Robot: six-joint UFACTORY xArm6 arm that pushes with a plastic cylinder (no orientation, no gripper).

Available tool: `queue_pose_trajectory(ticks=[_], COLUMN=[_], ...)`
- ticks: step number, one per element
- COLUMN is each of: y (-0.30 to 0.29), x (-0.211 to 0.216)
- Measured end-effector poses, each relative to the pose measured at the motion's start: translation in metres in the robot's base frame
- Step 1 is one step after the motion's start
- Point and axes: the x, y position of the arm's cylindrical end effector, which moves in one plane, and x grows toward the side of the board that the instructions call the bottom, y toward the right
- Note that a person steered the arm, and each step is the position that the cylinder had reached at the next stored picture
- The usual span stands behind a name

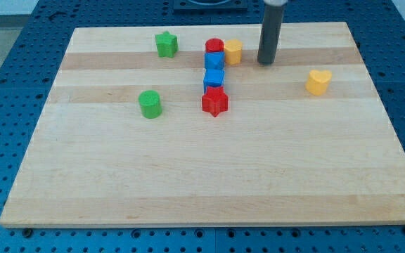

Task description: Nudge yellow hexagon a bit down

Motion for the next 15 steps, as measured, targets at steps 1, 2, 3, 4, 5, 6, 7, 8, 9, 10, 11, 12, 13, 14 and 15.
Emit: queue_pose_trajectory(ticks=[1,2,3,4,5,6,7,8,9,10,11,12,13,14,15], y=[0.007,0.007,-0.003,-0.022,-0.022,-0.024,-0.029,-0.029,-0.029,-0.029,-0.029,-0.033,-0.053,-0.066,-0.066], x=[-0.033,-0.065,-0.073,-0.083,-0.085,-0.090,-0.090,-0.090,-0.090,-0.091,-0.085,-0.084,-0.084,-0.084,-0.084])
